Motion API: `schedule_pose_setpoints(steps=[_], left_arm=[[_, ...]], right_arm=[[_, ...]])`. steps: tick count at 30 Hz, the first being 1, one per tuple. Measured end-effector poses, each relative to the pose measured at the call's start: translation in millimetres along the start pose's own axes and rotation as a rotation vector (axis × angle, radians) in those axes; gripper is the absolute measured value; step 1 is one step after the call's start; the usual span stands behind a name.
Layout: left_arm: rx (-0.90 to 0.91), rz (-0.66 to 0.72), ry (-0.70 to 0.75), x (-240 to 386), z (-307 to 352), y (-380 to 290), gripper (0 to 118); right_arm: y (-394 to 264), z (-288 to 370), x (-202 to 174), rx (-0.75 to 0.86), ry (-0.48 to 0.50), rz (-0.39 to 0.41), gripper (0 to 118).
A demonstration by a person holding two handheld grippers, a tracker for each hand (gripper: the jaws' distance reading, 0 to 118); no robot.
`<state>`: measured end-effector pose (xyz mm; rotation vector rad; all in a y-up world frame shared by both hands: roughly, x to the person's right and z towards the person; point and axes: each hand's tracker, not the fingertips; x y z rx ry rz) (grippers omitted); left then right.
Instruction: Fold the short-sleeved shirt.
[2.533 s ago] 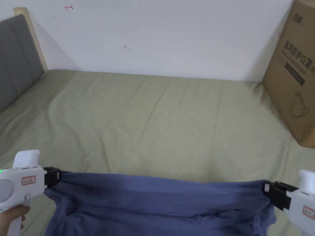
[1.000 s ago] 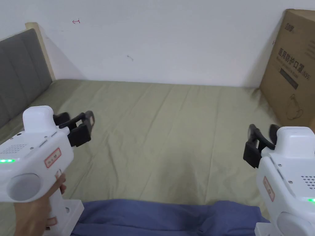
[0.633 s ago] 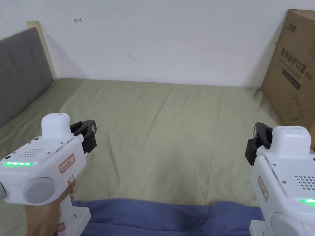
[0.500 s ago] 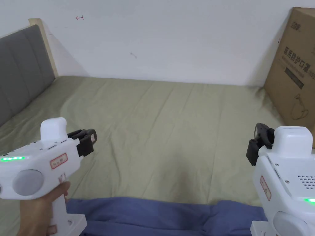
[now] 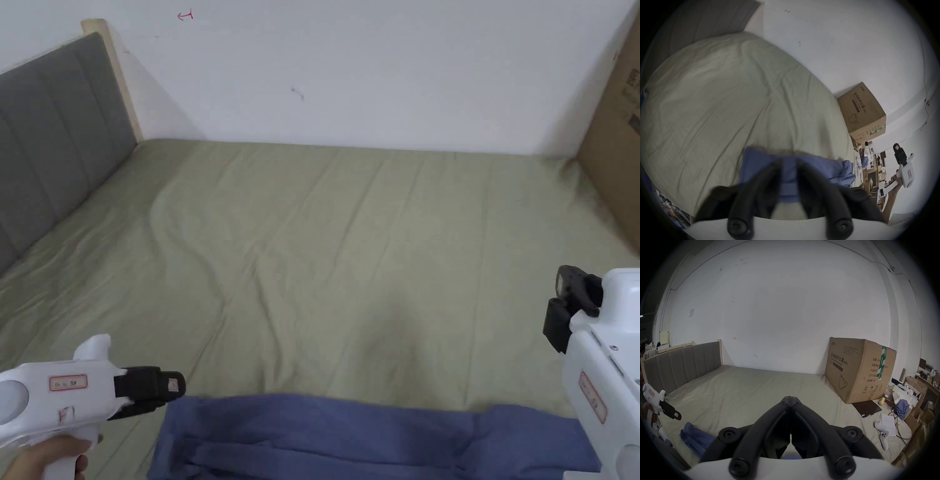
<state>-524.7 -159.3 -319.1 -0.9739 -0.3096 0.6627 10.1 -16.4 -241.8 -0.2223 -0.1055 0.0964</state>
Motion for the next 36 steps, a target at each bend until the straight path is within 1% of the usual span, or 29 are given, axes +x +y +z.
schedule_pose_setpoints(steps=[3,4,8,9,10,11,12,13,16,18,21,22,24,29,30,36], left_arm=[[-0.087,0.083,0.046,-22,-13,-3,97],[-0.095,0.101,0.06,-27,-17,-5,101],[-0.11,0.098,0.053,-43,-33,-9,101],[-0.117,0.1,0.057,-44,-38,-12,99],[-0.122,0.1,0.056,-44,-41,-14,94],[-0.136,0.09,0.046,-45,-45,-14,84],[-0.138,0.076,0.043,-44,-49,-17,68],[-0.149,0.057,0.049,-42,-55,-18,56],[-0.169,0.012,0.093,-56,-74,-20,35],[-0.145,-0.011,0.103,-52,-73,-21,12],[-0.135,-0.016,0.087,-49,-70,-22,10],[-0.123,-0.073,0.132,-42,-66,-21,10],[-0.09,-0.157,0.151,-28,-55,-19,9],[-0.043,-0.183,0.161,-11,-15,-5,8],[-0.02,-0.21,0.201,-10,-5,-2,8],[0.027,-0.236,0.374,-2,47,3,8]], right_arm=[[-6,-6,-3,-0.027,-0.002,0.0,0],[-7,-8,-4,-0.037,-0.002,-0.001,0],[-14,-14,-11,-0.064,-0.002,0.012,0],[-15,-16,-12,-0.074,0.002,0.016,0],[-17,-17,-13,-0.081,0.001,0.019,0],[-18,-18,-14,-0.087,0.001,0.023,0],[-19,-20,-14,-0.094,0.004,0.025,0],[-20,-21,-13,-0.1,0.005,0.025,0],[-22,-23,-11,-0.113,0.003,0.023,0],[-22,-22,-8,-0.116,-0.005,0.02,0],[-22,-21,-1,-0.119,-0.013,0.013,0],[-21,-20,1,-0.12,-0.017,0.013,0],[-19,-18,4,-0.116,-0.023,0.01,0],[-10,-11,10,-0.085,-0.024,-0.007,0],[-8,-9,12,-0.078,-0.022,-0.009,0],[-4,2,20,-0.046,-0.003,-0.023,0]])
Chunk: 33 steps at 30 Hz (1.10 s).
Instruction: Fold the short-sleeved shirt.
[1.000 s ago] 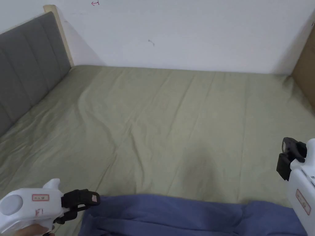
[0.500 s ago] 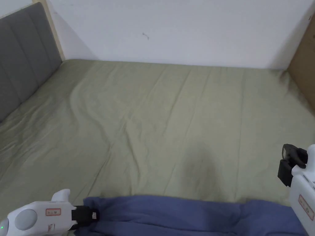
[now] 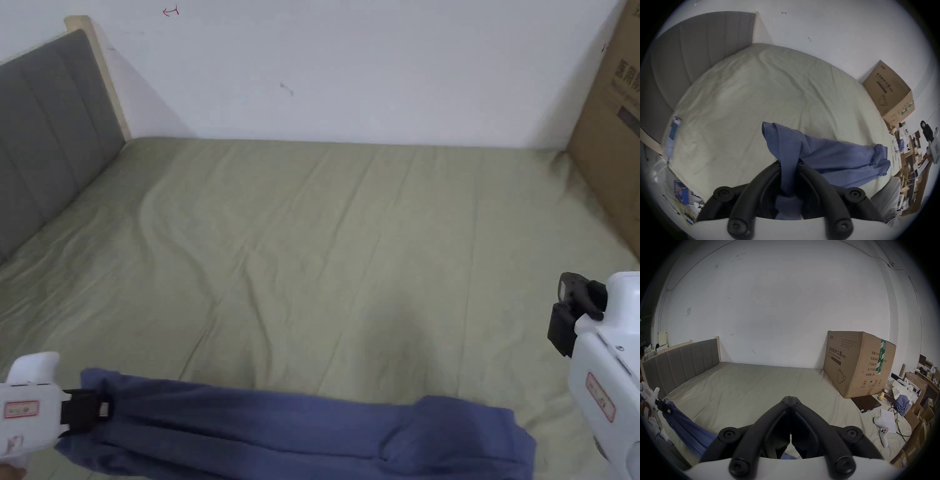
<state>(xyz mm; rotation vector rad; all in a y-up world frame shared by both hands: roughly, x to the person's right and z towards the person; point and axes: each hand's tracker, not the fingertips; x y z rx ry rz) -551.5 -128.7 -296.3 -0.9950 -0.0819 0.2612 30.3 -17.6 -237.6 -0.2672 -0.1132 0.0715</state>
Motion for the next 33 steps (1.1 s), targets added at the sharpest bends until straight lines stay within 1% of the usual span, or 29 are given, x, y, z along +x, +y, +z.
schedule_pose_setpoints(steps=[1,4,7,11,12,18,21,24,27,28,29,30,31,32,33], left_arm=[[-0.004,-0.018,0.027,0,5,0,8],[0.012,-0.024,0.031,21,14,-1,8],[0.03,-0.067,0.045,61,17,-1,8],[0.008,-0.137,0.02,120,10,-3,8],[0.001,-0.161,-0.005,134,6,-4,8],[-0.092,-0.239,-0.113,199,-45,-15,8],[-0.132,-0.257,-0.123,224,-71,-26,8],[-0.186,-0.242,-0.127,241,-97,-38,8],[-0.225,-0.226,-0.09,247,-120,-47,11],[-0.235,-0.216,-0.089,248,-125,-50,20],[-0.242,-0.202,-0.098,246,-130,-51,39],[-0.259,-0.168,-0.135,244,-132,-53,72],[-0.278,-0.139,-0.165,250,-130,-53,92],[-0.29,-0.114,-0.183,251,-128,-53,102],[-0.28,-0.098,-0.204,250,-125,-53,103]], right_arm=[[0,2,1,0.005,0.001,0.0,0],[0,6,5,0.017,0.006,-0.003,0],[0,10,9,0.023,0.014,-0.01,0],[-1,15,14,0.031,0.016,-0.012,0],[-1,16,15,0.032,0.016,-0.014,0],[-3,25,25,0.032,0.006,-0.018,0],[-4,28,30,0.027,-0.002,-0.017,0],[-6,31,35,0.021,-0.015,-0.009,0],[-9,31,40,0.013,-0.022,-0.012,0],[-9,31,41,0.009,-0.025,-0.014,0],[-10,31,43,0.005,-0.026,-0.016,0],[-11,31,44,0.003,-0.03,-0.019,0],[-11,31,45,0.001,-0.033,-0.021,0],[-12,31,47,-0.001,-0.036,-0.023,0],[-12,31,48,-0.002,-0.039,-0.026,0]])
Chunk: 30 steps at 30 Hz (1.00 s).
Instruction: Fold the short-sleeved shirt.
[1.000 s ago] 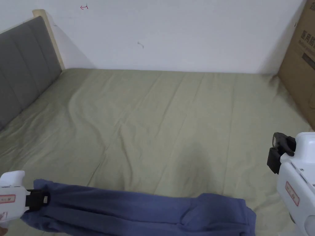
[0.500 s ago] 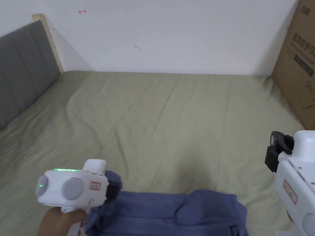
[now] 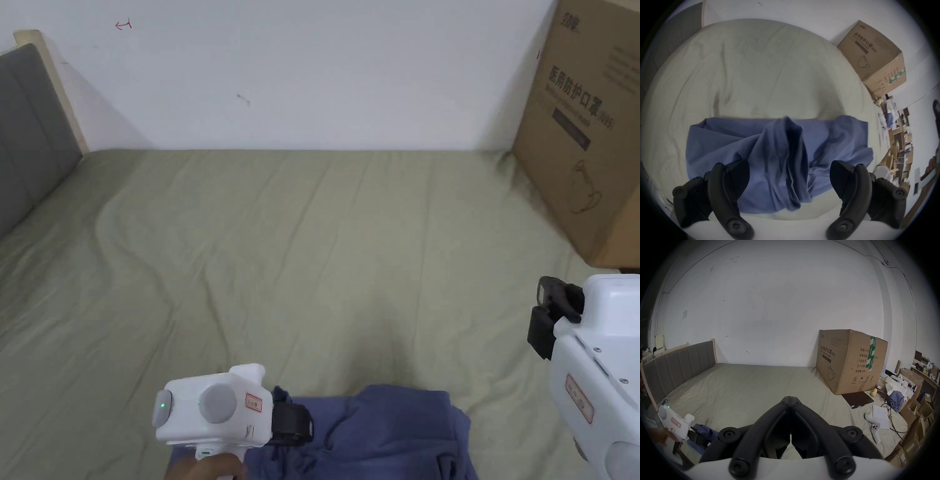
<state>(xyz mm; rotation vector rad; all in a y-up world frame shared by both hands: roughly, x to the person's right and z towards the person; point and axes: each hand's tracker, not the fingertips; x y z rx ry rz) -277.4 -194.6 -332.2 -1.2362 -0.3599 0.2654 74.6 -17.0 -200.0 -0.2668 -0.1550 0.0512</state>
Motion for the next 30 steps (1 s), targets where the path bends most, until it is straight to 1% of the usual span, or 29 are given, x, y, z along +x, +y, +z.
schedule_pose_setpoints(steps=[1,4,8,10,11,12,14,15,16,17,18,20,22,27,30], left_arm=[[0.025,-0.001,-0.026,-1,6,0,103],[0.075,-0.015,-0.026,5,29,2,103],[0.227,-0.045,-0.01,5,73,5,102],[0.302,-0.069,0.014,2,96,5,101],[0.352,-0.075,0.031,-1,106,5,98],[0.404,-0.084,0.055,-4,115,3,98],[0.509,-0.096,0.104,-11,129,-1,93],[0.531,-0.097,0.119,-15,132,-2,74],[0.545,-0.09,0.125,-19,134,-4,49],[0.551,-0.088,0.128,-23,132,-5,20],[0.554,-0.083,0.125,-28,130,-6,0],[0.56,-0.07,0.115,-36,122,-12,0],[0.54,-0.074,0.145,-40,107,-18,0],[0.421,-0.151,0.24,-31,62,-38,0],[0.372,-0.158,0.206,-24,39,-45,0]], right_arm=[[0,0,1,-0.001,-0.002,-0.004,0],[1,0,2,0.002,-0.006,-0.015,0],[4,1,0,0.012,-0.001,-0.015,0],[7,1,-2,0.019,0.005,-0.013,0],[8,2,-4,0.024,0.006,-0.011,0],[10,2,-5,0.029,0.007,-0.009,0],[12,2,-7,0.035,0.015,-0.009,0],[12,2,-8,0.037,0.017,-0.009,0],[13,2,-9,0.039,0.018,-0.008,0],[13,2,-9,0.041,0.019,-0.009,0],[13,2,-10,0.043,0.023,-0.012,0],[12,2,-10,0.04,0.027,-0.016,0],[11,1,-12,0.039,0.028,-0.015,0],[9,1,-10,0.024,0.032,-0.007,0],[7,1,-6,0.019,0.025,-0.004,0]])
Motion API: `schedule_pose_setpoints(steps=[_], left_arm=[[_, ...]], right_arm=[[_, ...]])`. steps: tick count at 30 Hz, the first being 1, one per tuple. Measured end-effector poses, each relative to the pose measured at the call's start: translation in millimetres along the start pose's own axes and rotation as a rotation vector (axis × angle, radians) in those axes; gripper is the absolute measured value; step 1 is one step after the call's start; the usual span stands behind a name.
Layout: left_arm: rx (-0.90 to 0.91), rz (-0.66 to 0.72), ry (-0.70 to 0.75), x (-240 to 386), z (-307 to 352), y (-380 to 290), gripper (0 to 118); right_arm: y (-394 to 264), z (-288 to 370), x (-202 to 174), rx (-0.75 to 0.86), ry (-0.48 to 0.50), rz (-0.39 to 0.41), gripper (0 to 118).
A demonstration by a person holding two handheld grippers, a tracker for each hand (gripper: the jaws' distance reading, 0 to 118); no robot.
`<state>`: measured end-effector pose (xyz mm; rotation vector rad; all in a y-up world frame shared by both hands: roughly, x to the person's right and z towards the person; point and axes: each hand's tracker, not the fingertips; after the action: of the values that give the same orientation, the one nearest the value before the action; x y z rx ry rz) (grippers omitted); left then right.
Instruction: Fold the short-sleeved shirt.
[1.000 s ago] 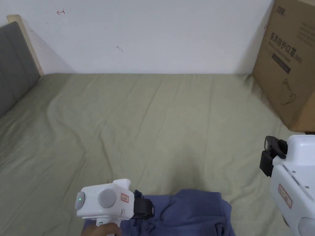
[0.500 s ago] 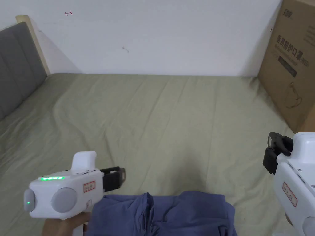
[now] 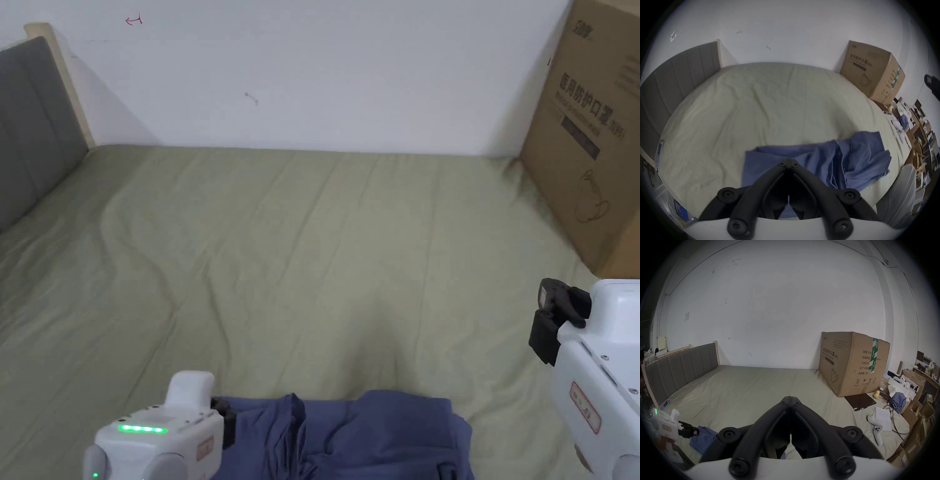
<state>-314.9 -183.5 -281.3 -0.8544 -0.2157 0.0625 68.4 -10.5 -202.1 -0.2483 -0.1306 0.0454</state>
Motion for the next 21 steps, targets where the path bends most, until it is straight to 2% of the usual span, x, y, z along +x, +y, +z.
schedule_pose_setpoints(steps=[8,11,14,18,21], left_arm=[[-0.101,-0.07,-0.085,49,-44,-20,0],[-0.158,-0.104,-0.083,68,-62,-28,0],[-0.135,-0.164,-0.041,83,-66,-34,0],[-0.146,-0.169,-0.048,82,-64,-30,0],[-0.126,-0.084,-0.128,68,-47,-13,0]], right_arm=[[-7,-2,11,-0.027,-0.029,0.006,0],[-8,-3,14,-0.035,-0.034,0.006,0],[-9,-2,17,-0.04,-0.038,0.006,0],[-10,0,21,-0.044,-0.044,0.006,0],[-10,2,22,-0.047,-0.048,0.007,0]])
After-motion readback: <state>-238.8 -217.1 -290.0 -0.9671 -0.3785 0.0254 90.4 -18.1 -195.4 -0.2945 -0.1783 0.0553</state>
